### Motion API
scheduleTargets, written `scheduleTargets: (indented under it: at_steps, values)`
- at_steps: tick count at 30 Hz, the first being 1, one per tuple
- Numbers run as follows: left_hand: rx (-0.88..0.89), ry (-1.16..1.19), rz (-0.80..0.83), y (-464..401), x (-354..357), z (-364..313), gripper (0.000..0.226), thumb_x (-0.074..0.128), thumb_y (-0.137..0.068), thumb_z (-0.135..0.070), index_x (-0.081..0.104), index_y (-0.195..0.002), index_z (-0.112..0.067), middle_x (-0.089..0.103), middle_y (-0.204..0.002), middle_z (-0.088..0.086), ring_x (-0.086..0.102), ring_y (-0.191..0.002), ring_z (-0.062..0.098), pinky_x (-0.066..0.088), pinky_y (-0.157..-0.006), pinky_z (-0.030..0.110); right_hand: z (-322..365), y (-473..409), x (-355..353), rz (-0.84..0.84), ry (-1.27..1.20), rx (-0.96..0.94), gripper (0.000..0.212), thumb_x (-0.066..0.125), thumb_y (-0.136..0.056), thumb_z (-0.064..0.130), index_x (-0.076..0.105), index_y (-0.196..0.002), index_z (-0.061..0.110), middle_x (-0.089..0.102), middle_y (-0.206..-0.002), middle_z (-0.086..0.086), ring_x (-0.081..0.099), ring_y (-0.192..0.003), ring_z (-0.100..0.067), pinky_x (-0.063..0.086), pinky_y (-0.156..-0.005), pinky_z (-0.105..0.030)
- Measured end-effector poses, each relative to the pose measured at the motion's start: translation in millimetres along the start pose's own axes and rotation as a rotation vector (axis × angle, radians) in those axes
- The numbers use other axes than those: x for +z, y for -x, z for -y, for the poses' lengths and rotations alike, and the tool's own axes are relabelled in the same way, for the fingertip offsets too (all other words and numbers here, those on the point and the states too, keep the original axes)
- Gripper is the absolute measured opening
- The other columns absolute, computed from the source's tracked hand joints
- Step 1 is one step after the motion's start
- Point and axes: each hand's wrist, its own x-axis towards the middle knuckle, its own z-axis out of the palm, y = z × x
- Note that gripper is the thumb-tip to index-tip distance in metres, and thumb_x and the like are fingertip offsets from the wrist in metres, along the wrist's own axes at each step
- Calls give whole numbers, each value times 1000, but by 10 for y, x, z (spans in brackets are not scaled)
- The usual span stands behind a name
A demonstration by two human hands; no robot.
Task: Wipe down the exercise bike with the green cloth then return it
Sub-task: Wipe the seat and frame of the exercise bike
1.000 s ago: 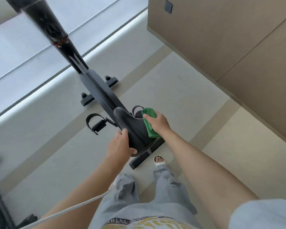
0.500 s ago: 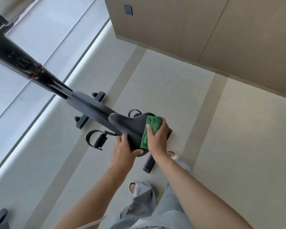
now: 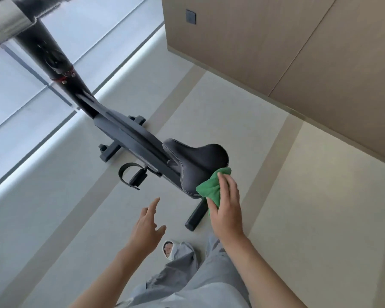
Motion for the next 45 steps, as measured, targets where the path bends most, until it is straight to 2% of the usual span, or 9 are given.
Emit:
scheduleTargets:
  at_steps: [8, 14, 21, 25, 28, 30, 37, 41, 45]
  values:
    - [45, 74, -40, -78, -93, 18, 67, 60, -100, -22, 30, -159, -34, 47, -139, -2, 64, -103, 14, 53, -93, 31, 103, -493, 254, 494, 691, -481, 92, 75, -84, 59, 35, -161, 27, 26, -171, -11, 17, -160, -39, 25, -122, -69]
    - [13, 175, -41, -92, 12, 124, 57, 58, -100, -17, 40, -152, -33, 48, -136, -4, 66, -102, 12, 53, -96, 31, 284, -636, 467, 487, 865, -477, 105, 81, -75, 59, 35, -162, 23, 21, -172, -17, 17, -158, -48, 25, -117, -76]
    - [12, 218, 13, -71, 299, 16, 54, 56, -100, -16, 43, -150, -31, 47, -139, -5, 65, -97, 9, 52, -94, 29, 822, -1058, 1030, 439, 867, -127, 117, 75, -87, 50, 0, -167, 10, 5, -173, -25, 8, -158, -50, 19, -121, -73]
    - [8, 213, 18, -70, 293, -78, 55, 56, -99, -16, 43, -150, -31, 47, -140, -6, 65, -99, 10, 53, -95, 32, 929, -1641, 1175, 471, 750, -164, 90, 80, -82, 40, 34, -154, 12, 47, -147, -17, 52, -130, -39, 48, -101, -53]
    - [-1, 228, -22, -88, 253, -167, 54, 56, -98, -15, 45, -149, -30, 49, -138, -5, 66, -99, 10, 54, -96, 36, 914, -1847, 1093, 567, 637, -236, 67, 79, -78, 41, 51, -135, 17, 59, -126, -10, 60, -112, -34, 52, -89, -44]
    - [-5, 233, -34, -97, 255, -255, 54, 56, -97, -15, 45, -149, -30, 50, -137, -4, 66, -98, 9, 54, -96, 37, 902, -1995, 992, 676, 560, -235, 77, 80, -76, 43, 51, -143, 18, 61, -133, -9, 61, -118, -34, 53, -95, -43]
    - [63, 302, -161, -138, 254, -753, 53, 64, -99, -35, 43, -148, -30, 45, -140, -6, 57, -123, 17, 48, -100, 32, 477, -1728, 386, 660, 472, -302, 94, 74, -82, 61, 37, -158, 20, 54, -150, -2, 51, -138, -26, 42, -116, -44]
    - [67, 318, -220, -200, 280, -976, 76, 74, -93, -39, 35, -156, -23, 41, -151, -4, 47, -136, 17, 41, -109, 29, 152, -1381, 111, 602, 551, -331, 106, 60, -89, 73, 18, -167, 13, 23, -173, -5, 14, -162, -23, 12, -132, -44]
    - [-6, 384, -264, -284, 316, -1102, 78, 80, -88, -30, 37, -152, -20, 45, -144, -3, 55, -127, 19, 47, -98, 29, 129, -1321, 119, 620, 620, -310, 114, 47, -88, 84, 8, -168, 13, 13, -176, -6, 4, -163, -25, 8, -132, -47]
